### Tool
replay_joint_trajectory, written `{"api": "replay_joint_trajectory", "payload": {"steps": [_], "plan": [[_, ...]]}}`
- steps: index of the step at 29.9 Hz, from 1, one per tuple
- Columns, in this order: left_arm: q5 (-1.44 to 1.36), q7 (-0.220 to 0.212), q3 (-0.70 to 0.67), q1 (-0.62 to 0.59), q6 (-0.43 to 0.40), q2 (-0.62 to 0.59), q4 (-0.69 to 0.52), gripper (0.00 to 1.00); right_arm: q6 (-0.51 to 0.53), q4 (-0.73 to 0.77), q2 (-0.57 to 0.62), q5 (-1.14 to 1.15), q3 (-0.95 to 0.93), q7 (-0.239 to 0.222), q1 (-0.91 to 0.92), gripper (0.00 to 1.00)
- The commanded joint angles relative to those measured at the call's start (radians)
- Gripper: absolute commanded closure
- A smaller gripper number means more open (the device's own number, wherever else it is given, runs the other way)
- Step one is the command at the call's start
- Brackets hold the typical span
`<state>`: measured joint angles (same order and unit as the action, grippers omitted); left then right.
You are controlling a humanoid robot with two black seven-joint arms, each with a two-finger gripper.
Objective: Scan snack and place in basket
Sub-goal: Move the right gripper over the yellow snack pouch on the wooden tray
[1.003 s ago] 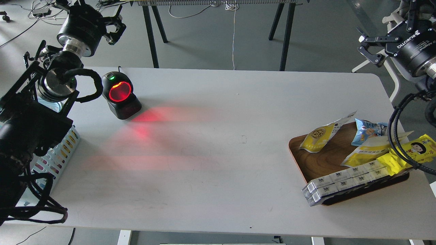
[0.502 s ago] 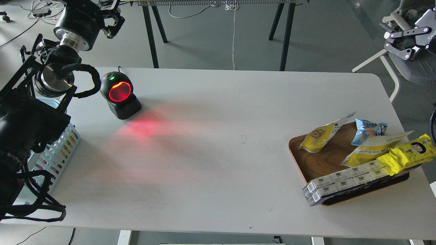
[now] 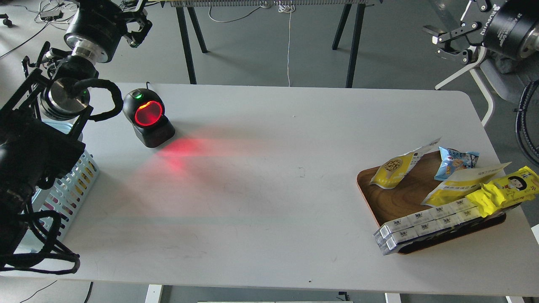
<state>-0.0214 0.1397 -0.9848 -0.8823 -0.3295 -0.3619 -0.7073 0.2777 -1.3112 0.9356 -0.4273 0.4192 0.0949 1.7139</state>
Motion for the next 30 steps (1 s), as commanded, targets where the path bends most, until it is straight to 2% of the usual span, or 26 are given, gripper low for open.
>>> {"api": "replay_joint_trajectory", "payload": {"steps": [1,6,8,10,16,18,22,24,30], "plan": [[0.000,0.001,0.000,0.000,0.001,-0.006,0.000,0.00,-0.002,0.003,-0.064,0.044,0.122,-0.004,0.116,0.01],[0.000,-0.002,0.000,0.000,0.003,-0.029,0.000,0.00,-0.026,0.003,-0.125,0.048,0.255,-0.015,0.274,0.01],[0.000,-0.003,0.000,0.000,0.003,-0.034,0.000,0.00,-0.048,-0.002,-0.150,0.042,0.305,-0.036,0.323,0.01],[0.000,-0.003,0.001,0.000,0.003,-0.045,0.000,0.00,-0.052,-0.019,-0.159,0.044,0.335,-0.081,0.378,0.01],[0.000,-0.003,0.001,0.006,0.004,-0.049,0.000,0.00,-0.077,-0.127,-0.175,0.045,0.386,-0.354,0.516,0.01],[0.000,-0.003,0.001,0.008,0.004,-0.051,0.000,0.00,-0.123,-0.181,-0.178,0.042,0.421,-0.421,0.553,0.01],[0.000,-0.003,0.003,0.013,0.006,-0.060,0.000,0.00,-0.239,-0.293,-0.211,0.026,0.504,-0.529,0.602,0.01],[0.000,-0.003,0.003,0.013,0.018,-0.061,0.000,0.00,-0.276,-0.336,-0.228,0.000,0.547,-0.549,0.609,0.01],[0.000,-0.003,0.003,0.014,0.037,-0.049,-0.001,0.00,-0.409,-0.350,-0.293,-0.090,0.628,-0.555,0.527,0.01]]}}
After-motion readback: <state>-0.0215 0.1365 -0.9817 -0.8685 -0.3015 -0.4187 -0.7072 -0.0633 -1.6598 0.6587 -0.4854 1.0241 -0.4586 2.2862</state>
